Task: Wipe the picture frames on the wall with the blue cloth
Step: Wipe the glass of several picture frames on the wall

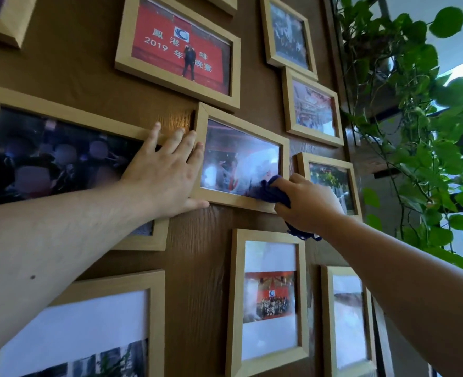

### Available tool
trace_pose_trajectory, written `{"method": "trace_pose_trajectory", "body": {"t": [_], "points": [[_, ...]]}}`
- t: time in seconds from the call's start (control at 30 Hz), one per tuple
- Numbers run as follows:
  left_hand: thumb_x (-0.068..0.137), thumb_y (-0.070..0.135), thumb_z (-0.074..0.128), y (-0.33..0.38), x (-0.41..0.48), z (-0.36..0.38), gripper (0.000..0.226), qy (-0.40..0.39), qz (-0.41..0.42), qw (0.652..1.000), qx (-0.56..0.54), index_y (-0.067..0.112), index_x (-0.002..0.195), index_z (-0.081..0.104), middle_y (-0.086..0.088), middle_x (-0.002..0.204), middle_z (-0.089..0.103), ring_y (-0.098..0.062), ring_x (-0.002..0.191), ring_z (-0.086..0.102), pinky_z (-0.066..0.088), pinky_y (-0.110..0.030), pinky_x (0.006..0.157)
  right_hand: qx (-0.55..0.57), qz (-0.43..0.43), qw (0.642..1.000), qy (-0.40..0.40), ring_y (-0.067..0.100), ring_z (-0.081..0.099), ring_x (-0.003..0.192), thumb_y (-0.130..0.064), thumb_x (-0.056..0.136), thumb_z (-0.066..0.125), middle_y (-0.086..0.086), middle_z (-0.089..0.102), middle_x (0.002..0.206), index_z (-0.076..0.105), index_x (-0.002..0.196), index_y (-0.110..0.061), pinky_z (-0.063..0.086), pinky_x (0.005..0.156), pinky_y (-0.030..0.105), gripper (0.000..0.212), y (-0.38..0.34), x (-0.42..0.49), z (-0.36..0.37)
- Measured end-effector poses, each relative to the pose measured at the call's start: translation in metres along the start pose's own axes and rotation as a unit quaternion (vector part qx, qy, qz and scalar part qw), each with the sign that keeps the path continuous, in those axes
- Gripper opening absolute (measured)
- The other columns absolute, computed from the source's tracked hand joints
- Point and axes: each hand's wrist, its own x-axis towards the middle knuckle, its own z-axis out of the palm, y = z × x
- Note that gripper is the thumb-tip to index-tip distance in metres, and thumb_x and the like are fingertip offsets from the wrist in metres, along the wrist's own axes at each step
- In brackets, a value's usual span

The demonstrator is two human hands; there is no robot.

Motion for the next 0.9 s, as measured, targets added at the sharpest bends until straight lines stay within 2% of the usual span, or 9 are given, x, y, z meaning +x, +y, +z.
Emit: {"method": "trace_pose_trajectory", "body": {"t": [0.1, 0.27, 0.4, 0.5, 0.57, 0.63, 0.8, 0.9], "points": [[0.078, 0.081, 0.025, -0.013, -0.015, -0.015, 0.105, 0.014, 0.013, 1.000, -0.011, 0.008, 0.150, 0.000, -0.015, 0.161, 0.005, -0.030, 0.148, 0.003, 0.006, -0.058, 0.118, 0.033, 0.003, 0.998, 0.044, 0.016, 0.047, 0.074, -0.041, 0.088, 0.051, 0.002, 0.052, 0.113, 0.039, 0.132, -0.029, 0.039, 0.059, 0.029, 0.046, -0.019, -0.005, -0.016], [0.081, 0.077, 0.025, -0.056, -0.055, -0.036, 0.100, 0.026, 0.034, 0.999, -0.013, 0.008, 0.151, 0.004, -0.014, 0.161, 0.008, -0.029, 0.148, 0.005, 0.009, -0.053, 0.119, 0.073, -0.018, 0.993, 0.094, 0.018, 0.048, 0.073, -0.039, 0.088, 0.051, 0.001, 0.052, 0.107, 0.042, 0.130, -0.027, 0.030, 0.052, 0.025, 0.045, -0.087, -0.004, -0.053], [0.080, 0.076, 0.021, -0.097, -0.092, -0.041, 0.100, 0.017, 0.036, 0.999, -0.009, 0.008, 0.151, 0.004, -0.013, 0.161, 0.009, -0.028, 0.148, 0.006, 0.011, -0.051, 0.119, 0.131, -0.049, 0.982, 0.126, 0.019, 0.051, 0.073, -0.038, 0.086, 0.053, -0.001, 0.051, 0.104, 0.041, 0.127, -0.028, 0.042, 0.056, 0.031, 0.044, -0.148, 0.001, -0.073], [0.080, 0.077, 0.025, -0.126, -0.115, -0.040, 0.101, 0.000, 0.026, 1.000, -0.001, 0.008, 0.151, 0.005, -0.013, 0.161, 0.009, -0.028, 0.147, 0.006, 0.010, -0.050, 0.120, 0.157, -0.051, 0.978, 0.130, 0.024, 0.056, 0.079, -0.036, 0.085, 0.054, 0.001, 0.050, 0.109, 0.038, 0.129, -0.032, 0.051, 0.062, 0.041, 0.048, -0.189, 0.007, -0.080], [0.079, 0.078, 0.029, -0.145, -0.131, -0.036, 0.104, -0.011, 0.013, 1.000, 0.006, 0.007, 0.151, 0.005, -0.013, 0.161, 0.009, -0.028, 0.147, 0.006, 0.010, -0.049, 0.120, 0.165, -0.059, 0.975, 0.139, 0.025, 0.056, 0.080, -0.034, 0.085, 0.056, 0.001, 0.049, 0.111, 0.036, 0.130, -0.033, 0.051, 0.062, 0.041, 0.049, -0.213, 0.010, -0.082], [0.077, 0.080, 0.029, -0.160, -0.145, -0.031, 0.106, -0.020, 0.000, 1.000, 0.004, 0.007, 0.151, 0.005, -0.013, 0.161, 0.010, -0.028, 0.148, 0.006, 0.010, -0.049, 0.120, 0.170, -0.073, 0.973, 0.141, 0.021, 0.053, 0.081, -0.036, 0.088, 0.054, 0.002, 0.048, 0.114, 0.035, 0.133, -0.032, 0.047, 0.061, 0.036, 0.049, -0.235, 0.012, -0.085], [0.070, 0.088, 0.017, -0.176, -0.165, -0.017, 0.116, -0.060, -0.032, 0.998, 0.006, 0.006, 0.151, -0.002, -0.013, 0.162, -0.001, -0.027, 0.148, -0.005, 0.006, -0.051, 0.119, 0.187, -0.084, 0.967, 0.149, 0.019, 0.053, 0.092, -0.040, 0.090, 0.050, 0.004, 0.046, 0.122, 0.030, 0.138, -0.030, 0.043, 0.060, 0.032, 0.053, -0.291, 0.019, -0.085], [0.067, 0.091, 0.017, -0.178, -0.169, -0.010, 0.120, -0.056, -0.049, 0.997, 0.000, 0.006, 0.150, 0.005, -0.014, 0.162, 0.001, -0.028, 0.148, -0.004, 0.003, -0.054, 0.119, 0.180, -0.092, 0.967, 0.157, 0.021, 0.054, 0.094, -0.039, 0.090, 0.051, 0.007, 0.046, 0.122, 0.029, 0.139, -0.027, 0.042, 0.060, 0.032, 0.055, -0.324, 0.028, -0.081]]}}
